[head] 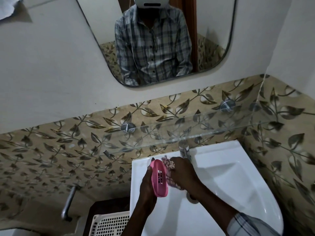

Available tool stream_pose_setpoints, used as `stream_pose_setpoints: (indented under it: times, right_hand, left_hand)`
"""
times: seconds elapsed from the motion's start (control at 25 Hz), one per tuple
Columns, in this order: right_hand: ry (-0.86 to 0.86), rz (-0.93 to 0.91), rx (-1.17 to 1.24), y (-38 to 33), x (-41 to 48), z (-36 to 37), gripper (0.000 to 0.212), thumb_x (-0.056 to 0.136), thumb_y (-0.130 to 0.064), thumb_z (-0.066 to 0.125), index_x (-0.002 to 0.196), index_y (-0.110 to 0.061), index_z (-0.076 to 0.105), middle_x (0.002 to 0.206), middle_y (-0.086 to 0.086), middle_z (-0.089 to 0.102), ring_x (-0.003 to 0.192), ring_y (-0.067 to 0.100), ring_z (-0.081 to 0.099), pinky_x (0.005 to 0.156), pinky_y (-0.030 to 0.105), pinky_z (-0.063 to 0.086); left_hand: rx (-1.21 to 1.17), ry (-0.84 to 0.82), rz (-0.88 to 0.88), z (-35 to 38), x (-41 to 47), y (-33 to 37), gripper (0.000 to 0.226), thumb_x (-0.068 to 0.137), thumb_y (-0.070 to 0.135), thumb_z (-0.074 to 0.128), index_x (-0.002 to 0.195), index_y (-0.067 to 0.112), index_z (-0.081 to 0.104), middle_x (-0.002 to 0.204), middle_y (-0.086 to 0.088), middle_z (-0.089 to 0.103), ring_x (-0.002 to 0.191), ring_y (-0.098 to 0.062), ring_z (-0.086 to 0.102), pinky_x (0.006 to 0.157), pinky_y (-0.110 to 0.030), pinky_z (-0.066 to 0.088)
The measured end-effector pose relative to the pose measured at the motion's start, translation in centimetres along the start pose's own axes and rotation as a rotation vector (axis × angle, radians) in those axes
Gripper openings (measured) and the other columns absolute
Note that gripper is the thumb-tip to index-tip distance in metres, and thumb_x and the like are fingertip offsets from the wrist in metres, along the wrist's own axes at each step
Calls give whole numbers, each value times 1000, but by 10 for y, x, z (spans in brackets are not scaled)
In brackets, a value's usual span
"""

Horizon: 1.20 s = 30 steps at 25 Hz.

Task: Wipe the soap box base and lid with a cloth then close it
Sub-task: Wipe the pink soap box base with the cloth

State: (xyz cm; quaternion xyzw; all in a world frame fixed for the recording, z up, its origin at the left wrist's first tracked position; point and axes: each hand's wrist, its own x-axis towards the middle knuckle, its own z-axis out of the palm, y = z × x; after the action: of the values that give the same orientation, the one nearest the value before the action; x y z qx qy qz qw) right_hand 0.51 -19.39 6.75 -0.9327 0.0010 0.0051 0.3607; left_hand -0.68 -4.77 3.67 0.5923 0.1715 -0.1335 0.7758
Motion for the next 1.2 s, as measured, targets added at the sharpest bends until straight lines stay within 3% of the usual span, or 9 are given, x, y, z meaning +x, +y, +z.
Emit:
stream_pose_setpoints:
  times: [0.2, 0.28, 0.44, 0.6, 0.72, 0.8, 0.88, 1.04, 1.2]
  right_hand:
    - [-158, -46, -231, -13, -20, 21, 27, 94, -23, 53, 119, -14, 58, 114, 11, 66, 109, 30, 64, 90, 36, 52]
    - [-244, 8, -172, -3, -20, 13, 19, 88, -17, 55, 103, -10, 64, 108, 13, 69, 105, 31, 66, 86, 34, 52]
    - [10, -44, 24, -12, 6, -7, 14, 89, -17, 52, 95, -15, 65, 101, 13, 66, 101, 28, 63, 85, 35, 49]
    - [-235, 120, 19, -27, -11, 14, 24, 86, -24, 60, 102, -8, 64, 103, 14, 69, 98, 29, 66, 75, 32, 52]
    - [-388, 370, 541, -24, -7, 2, 7, 77, -12, 61, 80, -7, 66, 79, 12, 69, 67, 20, 68, 56, 25, 52]
    - [-379, 502, 943, -24, 7, -11, 14, 79, 4, 59, 86, 2, 71, 80, 18, 69, 69, 26, 69, 62, 30, 54]
    - [-182, 558, 1151, -21, 22, -20, 19, 86, 10, 55, 97, 7, 70, 85, 19, 70, 73, 30, 68, 68, 36, 57]
    - [143, 368, 684, -29, 19, -6, 15, 89, -10, 59, 94, -3, 72, 86, 14, 73, 79, 28, 69, 71, 39, 58]
    - [-195, 80, 427, -21, -32, 22, 12, 82, -27, 56, 82, -18, 65, 86, 7, 75, 78, 13, 68, 66, 33, 52]
  left_hand:
    - [-25, 26, 38, 5, 13, -3, 32, 89, 49, 55, 90, 30, 81, 97, -8, 78, 87, -22, 75, 68, -34, 60]
    - [-38, 38, 52, -2, 17, -3, 30, 97, 48, 49, 102, 36, 76, 105, -2, 78, 99, -23, 73, 77, -36, 58]
    - [-29, 15, 71, 1, 24, -6, 38, 100, 42, 45, 99, 30, 81, 101, -2, 80, 92, -17, 76, 69, -26, 60]
    - [-10, 20, 138, 8, 23, 1, 44, 98, 47, 46, 114, 19, 75, 99, -12, 77, 96, -18, 75, 80, -32, 62]
    - [-62, -10, 149, 7, 20, 4, 45, 105, 35, 31, 132, 23, 64, 133, 0, 66, 128, -13, 60, 100, -26, 52]
    - [-42, -39, 180, 3, 25, 0, 61, 109, 24, 16, 113, 33, 76, 125, 3, 69, 116, -7, 67, 89, -19, 56]
    - [-37, -138, 220, 1, 25, -3, 53, 109, 28, 20, 123, 41, 69, 123, 7, 73, 110, -4, 69, 89, -21, 55]
    - [40, -120, 240, 4, 17, -17, 39, 101, 51, 41, 136, 45, 57, 131, 8, 69, 116, -8, 67, 86, -23, 57]
    - [72, -2, 113, -13, 30, -6, 53, 92, 54, 47, 138, 31, 58, 133, -8, 67, 115, -23, 68, 89, -32, 54]
